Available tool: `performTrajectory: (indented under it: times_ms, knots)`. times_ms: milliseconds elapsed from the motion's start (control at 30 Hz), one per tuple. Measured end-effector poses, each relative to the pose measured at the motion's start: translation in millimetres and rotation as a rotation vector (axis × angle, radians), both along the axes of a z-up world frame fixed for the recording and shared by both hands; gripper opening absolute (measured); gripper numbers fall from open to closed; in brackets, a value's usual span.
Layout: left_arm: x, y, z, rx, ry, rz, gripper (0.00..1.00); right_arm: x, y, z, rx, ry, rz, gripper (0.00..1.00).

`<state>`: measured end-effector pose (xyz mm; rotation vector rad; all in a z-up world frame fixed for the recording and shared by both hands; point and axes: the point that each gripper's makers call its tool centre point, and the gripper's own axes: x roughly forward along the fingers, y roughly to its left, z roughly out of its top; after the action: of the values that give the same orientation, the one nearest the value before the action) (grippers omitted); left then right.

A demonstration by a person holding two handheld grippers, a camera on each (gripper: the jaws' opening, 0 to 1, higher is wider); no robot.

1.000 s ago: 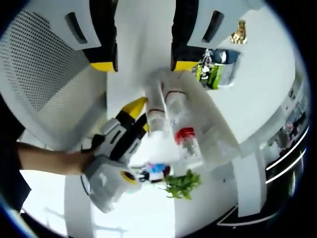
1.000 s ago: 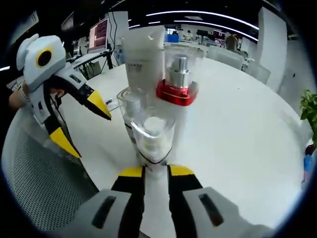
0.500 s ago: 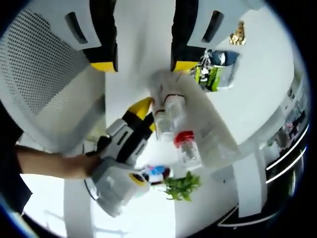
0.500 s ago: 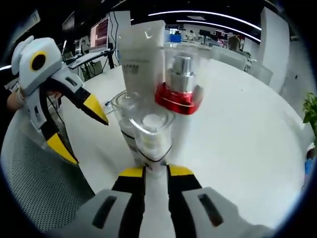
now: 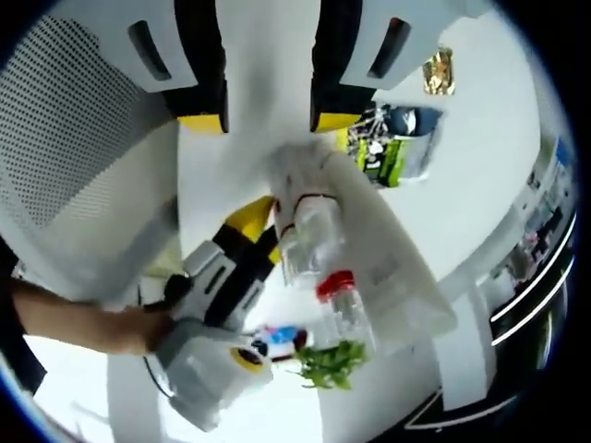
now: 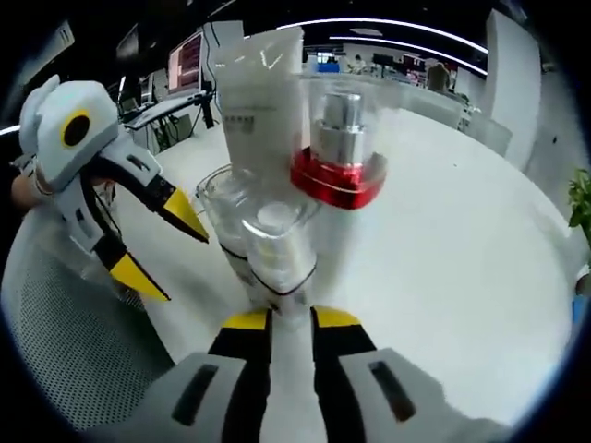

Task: Arrange the skincare products in the storage area until every visible bottle or jar stands upright without overlapping.

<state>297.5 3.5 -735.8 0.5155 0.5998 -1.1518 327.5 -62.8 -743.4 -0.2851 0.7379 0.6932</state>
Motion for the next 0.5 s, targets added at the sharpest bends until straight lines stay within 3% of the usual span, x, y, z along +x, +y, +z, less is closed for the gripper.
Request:
performTrajectory:
  times_ms: [200, 500]
  knots:
    - [20.3, -10, -6.0, 0.025, -0.008, 0.053, 0.25, 0, -1, 3.4, -0.003, -0.016, 0.001, 0.16]
    - [27.5, -19, -12.8, 0.018, 0.032, 0.108, 0.12, 0, -1, 5.8, 0.002, -0.027, 0.008, 0.16]
